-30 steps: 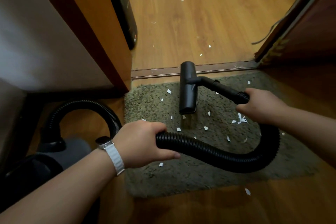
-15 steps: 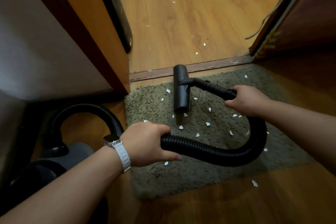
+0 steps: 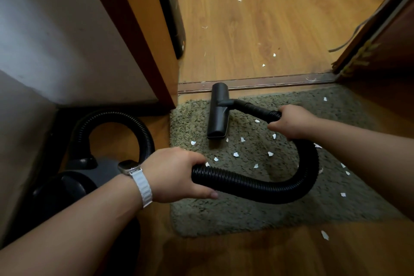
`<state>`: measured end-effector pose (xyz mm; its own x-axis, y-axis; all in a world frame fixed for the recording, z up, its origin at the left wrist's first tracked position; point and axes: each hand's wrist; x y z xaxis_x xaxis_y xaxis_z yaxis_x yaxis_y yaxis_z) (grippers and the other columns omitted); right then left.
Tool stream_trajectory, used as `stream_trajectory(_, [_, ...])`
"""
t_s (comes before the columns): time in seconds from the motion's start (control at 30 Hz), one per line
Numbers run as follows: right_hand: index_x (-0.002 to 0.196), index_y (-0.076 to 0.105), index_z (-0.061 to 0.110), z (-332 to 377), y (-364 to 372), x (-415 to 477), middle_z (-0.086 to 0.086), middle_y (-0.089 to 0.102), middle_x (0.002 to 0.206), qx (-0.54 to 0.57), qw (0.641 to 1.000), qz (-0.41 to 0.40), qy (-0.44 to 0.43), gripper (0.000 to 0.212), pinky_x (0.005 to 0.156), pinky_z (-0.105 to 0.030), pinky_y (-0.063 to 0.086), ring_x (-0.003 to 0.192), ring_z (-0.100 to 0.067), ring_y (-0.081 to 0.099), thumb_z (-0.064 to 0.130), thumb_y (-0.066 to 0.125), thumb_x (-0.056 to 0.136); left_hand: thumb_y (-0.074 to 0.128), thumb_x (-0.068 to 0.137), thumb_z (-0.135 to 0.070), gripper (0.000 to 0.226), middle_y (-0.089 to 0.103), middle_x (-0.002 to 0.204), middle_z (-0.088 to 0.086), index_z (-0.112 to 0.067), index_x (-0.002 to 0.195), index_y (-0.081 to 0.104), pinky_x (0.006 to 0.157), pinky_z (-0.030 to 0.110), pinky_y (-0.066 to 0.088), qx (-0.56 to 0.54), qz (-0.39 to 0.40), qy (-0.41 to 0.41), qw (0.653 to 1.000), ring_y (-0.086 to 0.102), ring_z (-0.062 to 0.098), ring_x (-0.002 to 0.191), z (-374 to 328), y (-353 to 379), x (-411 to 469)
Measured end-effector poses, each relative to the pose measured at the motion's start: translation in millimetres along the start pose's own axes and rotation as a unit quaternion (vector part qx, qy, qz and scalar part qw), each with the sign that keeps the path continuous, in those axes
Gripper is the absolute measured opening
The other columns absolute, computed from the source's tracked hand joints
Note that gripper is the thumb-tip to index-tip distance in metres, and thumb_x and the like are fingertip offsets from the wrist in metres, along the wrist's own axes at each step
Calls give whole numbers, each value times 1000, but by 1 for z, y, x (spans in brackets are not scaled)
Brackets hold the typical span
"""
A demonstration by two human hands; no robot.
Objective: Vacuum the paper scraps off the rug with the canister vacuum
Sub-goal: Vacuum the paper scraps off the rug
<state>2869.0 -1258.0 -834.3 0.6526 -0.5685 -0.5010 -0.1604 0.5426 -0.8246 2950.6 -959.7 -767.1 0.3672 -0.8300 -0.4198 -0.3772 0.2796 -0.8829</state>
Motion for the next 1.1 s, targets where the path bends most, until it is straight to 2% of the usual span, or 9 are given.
stream_trajectory(0.1, [102,60,13,-2,3,1,-7,66,82,-21,1000,-2,-12,27,64,-34,59,68,-23,67,35,65,86,52,61,-89,53,56,67,-13,-37,75,48,64,26,48,-5,-2,-6,1000,55,2,68,0,-1,-2])
stream_trajectory(0.23, [103,60,14,-13,0,1,-6,65,82,-38,999,-5,1,27,53,-26,48,66,-20,65,35,65,86,57,63,-85,54,55,65,-12,-33,73,48,60,24,44,-11,-10,-17,1000,51,1,64,-3,-3,-2])
stream_trajectory(0.37, [106,63,13,-25,-3,1,-7,67,82,-39,999,-10,21,32,57,-28,55,65,-22,66,37,64,84,58,64,-84,55,55,64,-11,-31,76,52,56,22,40,-14,-5,-14,1000,53,2,63,-7,-1,3])
stream_trajectory(0.5, [102,63,14,-28,0,1,-5,65,81,-43,999,-19,8,29,54,-26,48,67,-21,64,37,64,84,58,64,-84,58,56,64,-11,-29,81,56,58,22,43,-9,-2,-12,1000,54,2,64,-7,0,6])
stream_trajectory(0.73, [97,59,20,-38,6,-3,0,60,80,-35,998,-39,-26,21,53,-27,42,67,-16,59,36,65,85,55,64,-86,60,59,68,-11,-29,84,56,67,28,51,9,-2,-12,1000,56,3,68,-13,5,10])
stream_trajectory(0.97, [99,56,25,-28,15,-4,4,60,81,-42,992,-31,-118,20,54,-28,40,68,-13,58,39,65,87,49,61,-90,64,58,70,-13,-31,86,55,67,28,49,34,-3,0,999,55,4,71,-12,11,14])
stream_trajectory(1.1, [94,57,25,-26,16,-2,3,62,81,-42,990,-24,-130,19,55,-28,40,67,-11,57,39,66,86,50,63,-89,62,56,69,-13,-31,85,54,64,26,46,35,0,4,999,52,2,68,-13,11,11])
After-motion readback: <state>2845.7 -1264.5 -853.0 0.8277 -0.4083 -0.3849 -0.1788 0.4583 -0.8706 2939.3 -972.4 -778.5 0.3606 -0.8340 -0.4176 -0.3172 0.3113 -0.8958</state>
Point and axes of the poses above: each hand's wrist, its own x-axis towards the middle knuckle, its own y-axis out of the palm, z = x × y
